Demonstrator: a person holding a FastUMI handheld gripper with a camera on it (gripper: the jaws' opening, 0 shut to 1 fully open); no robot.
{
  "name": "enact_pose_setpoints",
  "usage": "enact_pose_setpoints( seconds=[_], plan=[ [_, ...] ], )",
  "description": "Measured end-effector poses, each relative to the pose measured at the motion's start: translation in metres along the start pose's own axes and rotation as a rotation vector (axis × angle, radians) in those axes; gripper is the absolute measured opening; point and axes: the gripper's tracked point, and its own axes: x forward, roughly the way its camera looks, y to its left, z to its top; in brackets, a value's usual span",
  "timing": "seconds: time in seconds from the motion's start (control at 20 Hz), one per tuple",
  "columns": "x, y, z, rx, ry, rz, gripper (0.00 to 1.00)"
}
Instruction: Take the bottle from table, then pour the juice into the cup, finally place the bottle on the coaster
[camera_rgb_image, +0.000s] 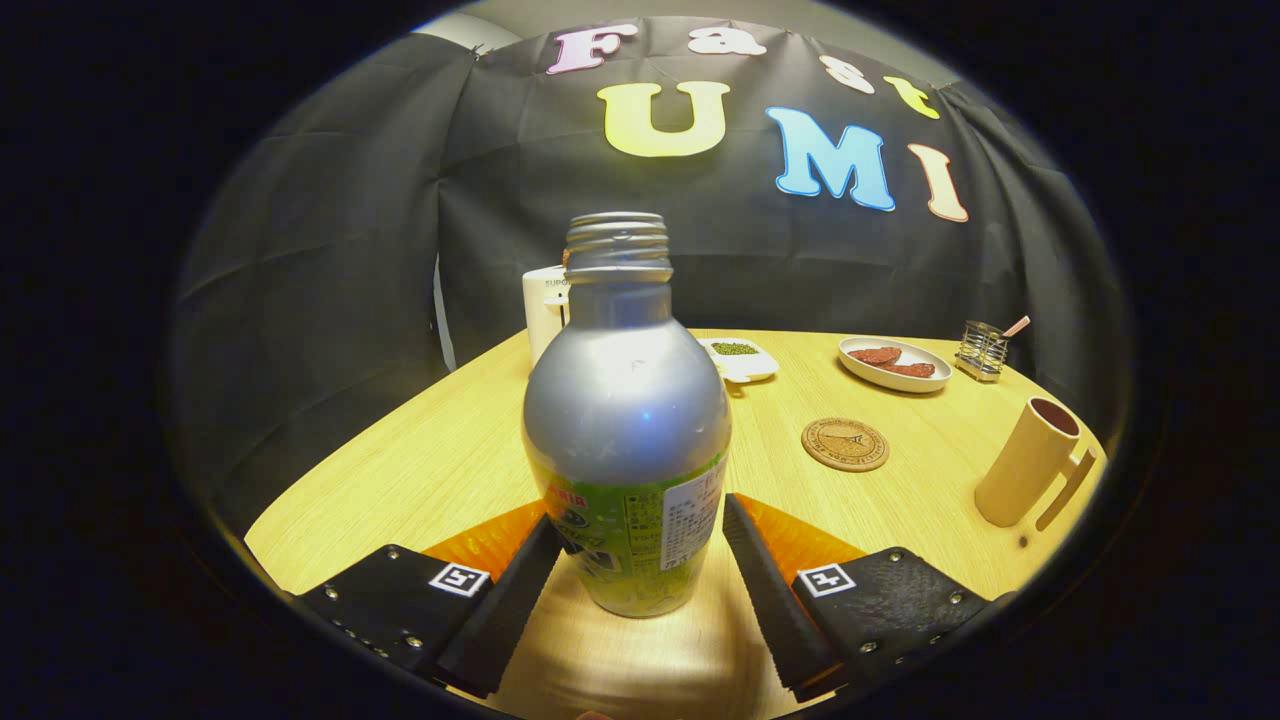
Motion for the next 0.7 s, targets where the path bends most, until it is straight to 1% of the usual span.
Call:
enact_pose_setpoints(
  seconds=[0.05,0.1,0.15,0.25,0.4,0.5,0.7],
  plan=[
    [-0.001,0.001,0.0,0.007,-0.001,0.002,0.96],
    [0.0,0.001,0.0,0.013,0.0,0.006,0.93],
    [0.0,0.004,0.001,0.022,0.002,0.019,0.93],
    [0.001,0.004,0.0,0.019,0.009,0.023,0.81],
    [0.002,0.006,0.002,0.026,0.022,0.039,0.8],
    [0.004,0.006,0.005,0.063,0.039,0.056,0.79],
    [0.005,0.011,0.022,0.103,0.047,0.078,0.76]
  ],
)
